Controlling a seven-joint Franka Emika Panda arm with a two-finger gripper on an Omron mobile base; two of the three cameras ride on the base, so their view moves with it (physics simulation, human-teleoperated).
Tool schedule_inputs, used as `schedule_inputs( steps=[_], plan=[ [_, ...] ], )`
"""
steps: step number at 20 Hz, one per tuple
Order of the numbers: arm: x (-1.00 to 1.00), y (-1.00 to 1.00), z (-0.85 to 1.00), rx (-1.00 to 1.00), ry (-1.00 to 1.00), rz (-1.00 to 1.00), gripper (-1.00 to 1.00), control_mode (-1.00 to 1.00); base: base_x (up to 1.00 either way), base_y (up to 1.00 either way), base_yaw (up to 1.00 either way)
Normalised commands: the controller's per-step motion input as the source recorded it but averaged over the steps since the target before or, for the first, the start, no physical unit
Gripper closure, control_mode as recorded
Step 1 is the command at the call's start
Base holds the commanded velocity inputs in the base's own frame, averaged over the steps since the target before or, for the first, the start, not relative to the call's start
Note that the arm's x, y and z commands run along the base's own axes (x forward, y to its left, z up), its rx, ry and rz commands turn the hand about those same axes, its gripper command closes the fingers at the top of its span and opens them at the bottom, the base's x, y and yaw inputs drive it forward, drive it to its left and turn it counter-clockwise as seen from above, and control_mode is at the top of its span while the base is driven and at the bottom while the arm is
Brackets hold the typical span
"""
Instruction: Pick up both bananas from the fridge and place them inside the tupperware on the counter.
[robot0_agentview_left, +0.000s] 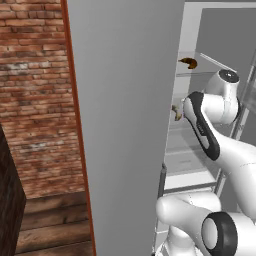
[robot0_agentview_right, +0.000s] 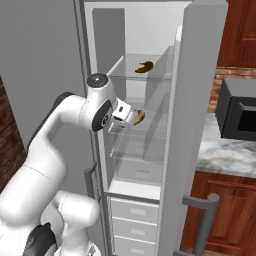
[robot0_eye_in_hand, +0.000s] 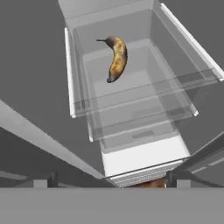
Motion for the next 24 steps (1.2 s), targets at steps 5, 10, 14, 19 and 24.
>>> schedule_inputs(
  steps=[5, 10, 14, 19, 24],
  plan=[
    [0.39, -0.31, -0.05, 0.04, -0.01, -0.11, -1.0, -1.0, 0.0, 0.0, 0.0],
    [0.31, -0.23, -0.15, 0.0, -0.11, 0.0, -1.0, -1.0, 0.0, 0.0, 0.0],
    [0.4, -0.16, -0.21, 0.0, 0.0, 0.01, -1.0, -1.0, 0.0, 0.0, 0.0],
    [0.45, -0.03, -0.18, 0.0, 0.0, 0.0, -1.0, -1.0, 0.0, 0.0, 0.0],
    [0.44, 0.0, -0.15, 0.0, 0.0, 0.0, -1.0, -1.0, 0.0, 0.0, 0.0]
  ],
)
